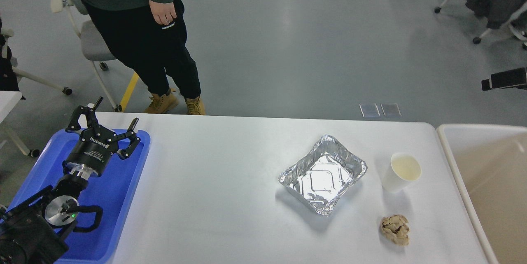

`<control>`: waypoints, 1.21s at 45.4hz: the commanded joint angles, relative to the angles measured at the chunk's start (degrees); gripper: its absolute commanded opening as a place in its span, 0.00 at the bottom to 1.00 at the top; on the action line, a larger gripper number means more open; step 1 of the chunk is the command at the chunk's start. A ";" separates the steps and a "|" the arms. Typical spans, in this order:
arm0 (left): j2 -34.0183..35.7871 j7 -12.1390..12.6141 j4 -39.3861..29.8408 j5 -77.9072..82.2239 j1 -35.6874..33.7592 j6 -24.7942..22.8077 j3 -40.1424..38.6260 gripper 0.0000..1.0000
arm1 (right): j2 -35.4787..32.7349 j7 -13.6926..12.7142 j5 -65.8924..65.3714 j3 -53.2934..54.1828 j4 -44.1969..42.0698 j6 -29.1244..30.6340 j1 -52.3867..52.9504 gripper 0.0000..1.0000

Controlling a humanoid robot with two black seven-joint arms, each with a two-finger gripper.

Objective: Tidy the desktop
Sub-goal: 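Raise the right gripper up and away over the beige bin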

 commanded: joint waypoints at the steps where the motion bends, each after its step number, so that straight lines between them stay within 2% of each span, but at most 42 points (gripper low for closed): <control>1: -0.01 -0.01 0.01 0.00 0.00 0.00 0.00 0.99 | 11.46 0.29 2.52 -16.36 -0.75 0.53 11.58 1.00; 8: -0.01 -0.01 0.01 -0.08 0.00 0.00 0.00 0.99 | 14.54 0.29 2.61 -19.18 0.83 0.62 12.37 1.00; 17: -0.01 -0.01 0.01 -0.08 0.09 0.00 0.00 0.99 | 14.37 0.20 2.61 -19.27 5.66 3.16 13.51 1.00; 24: -0.01 -0.01 0.01 -0.08 0.09 0.00 0.00 0.99 | 11.65 0.20 3.57 -19.27 12.51 9.31 15.18 1.00; 30: -0.01 -0.01 0.01 -0.08 0.09 0.00 0.00 0.99 | 9.18 -0.06 9.11 -19.71 15.15 15.30 16.68 1.00; 47: -0.01 -0.01 0.01 -0.08 0.00 0.00 0.00 0.99 | 9.44 -0.24 25.63 -34.12 16.30 15.30 17.91 1.00; 55: -0.01 -0.01 0.01 -0.08 0.09 0.00 0.00 0.99 | 9.53 -0.50 28.36 -34.74 16.65 15.30 17.82 1.00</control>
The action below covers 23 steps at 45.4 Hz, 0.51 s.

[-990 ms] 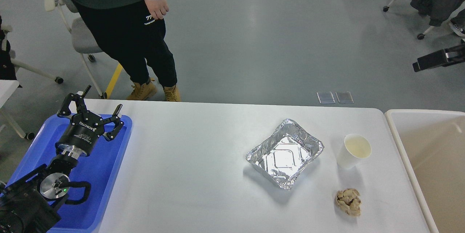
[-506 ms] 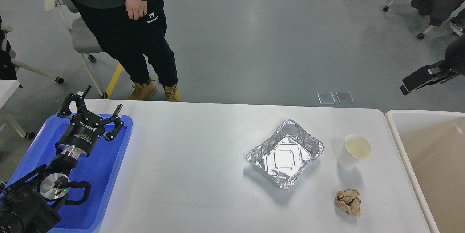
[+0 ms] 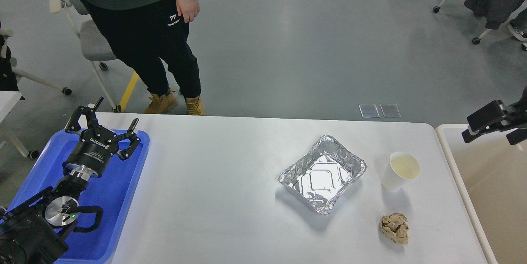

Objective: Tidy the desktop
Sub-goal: 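Raise the right gripper up and away over the beige bin, then lower the right gripper toward the white paper cup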

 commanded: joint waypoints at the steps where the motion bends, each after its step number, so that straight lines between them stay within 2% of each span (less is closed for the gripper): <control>1: 0.00 0.00 0.00 0.00 0.00 0.00 0.00 0.99 | 0.18 -0.36 6.64 -3.81 0.87 0.58 0.29 1.00; 4: 0.00 0.00 0.00 0.00 0.00 0.00 0.00 0.99 | 0.62 -0.71 7.52 -3.80 0.87 0.58 0.29 1.00; 10: 0.00 0.00 0.00 0.00 0.00 0.00 0.00 0.99 | 1.23 -3.17 8.58 -3.63 0.87 0.58 0.03 1.00; 17: 0.00 0.00 0.00 0.00 0.00 0.00 0.00 0.99 | 3.17 -5.98 7.87 -3.98 0.79 -6.88 -1.11 1.00; 23: 0.00 0.00 0.00 0.00 0.00 0.00 0.00 0.99 | 4.05 -9.32 8.49 -3.98 0.96 -7.85 -1.73 1.00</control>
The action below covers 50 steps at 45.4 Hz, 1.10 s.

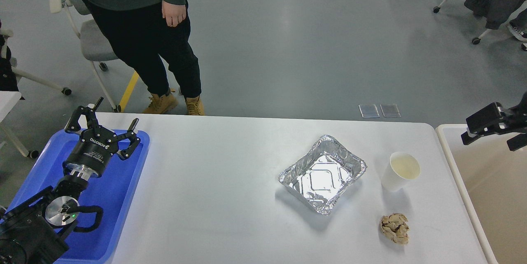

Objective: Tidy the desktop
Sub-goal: 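Lower the right gripper toward the white paper cup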

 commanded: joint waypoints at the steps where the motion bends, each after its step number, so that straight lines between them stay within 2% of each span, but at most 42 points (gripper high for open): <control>1: 0.00 0.00 0.00 0.00 0.01 0.00 0.00 0.99 | 1.86 -5.05 1.18 -0.49 0.22 -3.95 -1.09 1.00; 7: 0.00 0.00 0.00 0.00 0.01 0.00 0.00 0.99 | 2.12 -6.02 1.18 -0.13 0.65 -3.77 -1.00 1.00; 37: 0.00 0.00 0.00 0.00 0.01 0.00 0.00 0.99 | 3.44 -5.93 1.18 3.55 0.30 -3.86 -3.28 1.00; 45: 0.00 0.00 0.00 0.00 0.01 0.00 0.00 0.99 | 5.37 -6.02 1.36 6.37 -0.66 -5.26 -6.44 1.00; 50: 0.00 0.00 0.00 0.00 0.01 0.00 0.00 0.99 | 6.34 -5.93 1.44 7.60 -1.98 -8.86 -9.43 1.00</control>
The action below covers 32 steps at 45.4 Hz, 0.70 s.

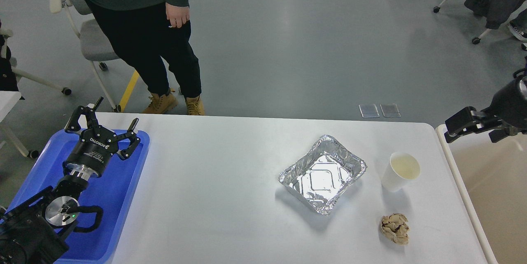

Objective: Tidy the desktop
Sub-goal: 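Lower the right gripper toward the white paper cup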

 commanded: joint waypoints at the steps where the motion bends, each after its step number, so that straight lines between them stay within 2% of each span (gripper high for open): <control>1: 0.00 0.00 0.00 0.00 0.00 0.00 0.00 0.99 | 1.76 0.00 0.14 2.96 -1.63 -4.43 -5.26 1.00; 7: 0.00 0.00 0.00 0.00 0.00 0.00 0.00 0.99 | 2.37 0.00 0.05 4.72 -3.12 -9.97 -9.04 1.00; 16: 0.00 0.00 0.00 0.00 0.00 0.00 0.00 0.99 | 7.38 0.00 0.23 7.70 -8.31 -15.42 -18.97 0.99; 32: 0.00 0.00 0.00 0.00 0.00 0.00 0.00 0.99 | 10.29 0.00 0.23 8.32 -14.72 -20.17 -27.59 0.99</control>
